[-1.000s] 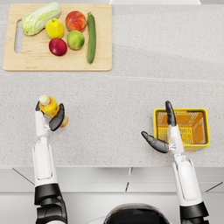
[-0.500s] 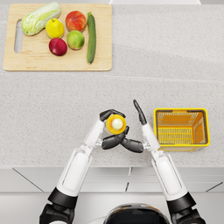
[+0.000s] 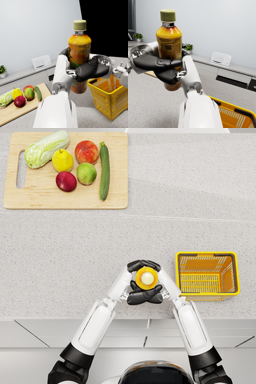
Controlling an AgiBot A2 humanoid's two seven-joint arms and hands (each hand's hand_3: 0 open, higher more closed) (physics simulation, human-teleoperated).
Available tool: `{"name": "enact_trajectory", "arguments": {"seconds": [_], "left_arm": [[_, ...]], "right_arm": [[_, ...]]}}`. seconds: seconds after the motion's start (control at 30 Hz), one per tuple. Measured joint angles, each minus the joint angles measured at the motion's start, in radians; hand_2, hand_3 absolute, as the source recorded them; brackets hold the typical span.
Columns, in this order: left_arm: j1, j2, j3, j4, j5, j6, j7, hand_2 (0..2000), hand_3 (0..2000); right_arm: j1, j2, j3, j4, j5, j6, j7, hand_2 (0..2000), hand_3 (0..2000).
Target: Pick up the lemon tea and place it into the yellow basket
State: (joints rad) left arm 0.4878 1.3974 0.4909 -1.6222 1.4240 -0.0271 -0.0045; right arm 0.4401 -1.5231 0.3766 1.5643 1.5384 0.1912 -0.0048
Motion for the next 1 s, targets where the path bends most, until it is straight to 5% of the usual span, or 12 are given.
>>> {"name": "enact_trajectory", "arguments": {"seconds": [0.1, 0.33, 0.53, 0.67, 0.77, 0.8, 0.83, 0.87, 0.97, 1.0], "left_arm": [[-0.038, -0.017, -0.048, -0.015, 0.000, 0.017, 0.003, 0, 40], [-0.173, -0.062, -0.353, -0.140, 0.000, 0.026, 0.004, 0, 0], [-0.168, -0.058, -0.548, -0.088, 0.000, 0.027, 0.004, 0, 0], [-0.153, -0.055, -0.589, -0.056, 0.000, 0.027, 0.004, 0, 0], [-0.163, -0.052, -0.602, -0.051, 0.000, 0.027, 0.004, 0, 0], [-0.166, -0.050, -0.604, -0.050, 0.000, 0.027, 0.004, 0, 0], [-0.170, -0.049, -0.606, -0.050, 0.000, 0.027, 0.004, 0, 0], [-0.173, -0.048, -0.609, -0.051, 0.000, 0.027, 0.004, 0, 0], [-0.174, -0.045, -0.611, -0.048, 0.000, 0.027, 0.004, 0, 0], [-0.164, -0.045, -0.611, -0.046, 0.000, 0.027, 0.004, 0, 0]], "right_arm": [[0.012, -0.011, -0.052, 0.014, 0.000, -0.017, 0.002, 2000, 2000], [0.048, -0.022, -0.326, 0.006, -0.001, -0.007, 0.004, 2000, 2000], [0.009, -0.024, -0.534, -0.006, -0.001, -0.006, -0.010, 2000, 2000], [-0.048, -0.035, -0.612, -0.027, -0.001, -0.018, -0.212, 2000, 2000], [-0.072, -0.038, -0.636, -0.071, -0.001, -0.010, -0.295, 2000, 2000], [-0.075, -0.037, -0.638, -0.089, -0.001, 0.000, -0.310, 639, 1673], [-0.074, -0.036, -0.636, -0.107, -0.001, -0.031, -0.321, 0, 1347], [-0.073, -0.035, -0.632, -0.113, -0.002, -0.050, -0.327, 0, 1020], [-0.072, -0.033, -0.604, -0.093, -0.002, -0.139, -0.140, 0, 40], [-0.068, -0.030, -0.591, -0.071, -0.002, -0.154, -0.099, 0, 0]]}}
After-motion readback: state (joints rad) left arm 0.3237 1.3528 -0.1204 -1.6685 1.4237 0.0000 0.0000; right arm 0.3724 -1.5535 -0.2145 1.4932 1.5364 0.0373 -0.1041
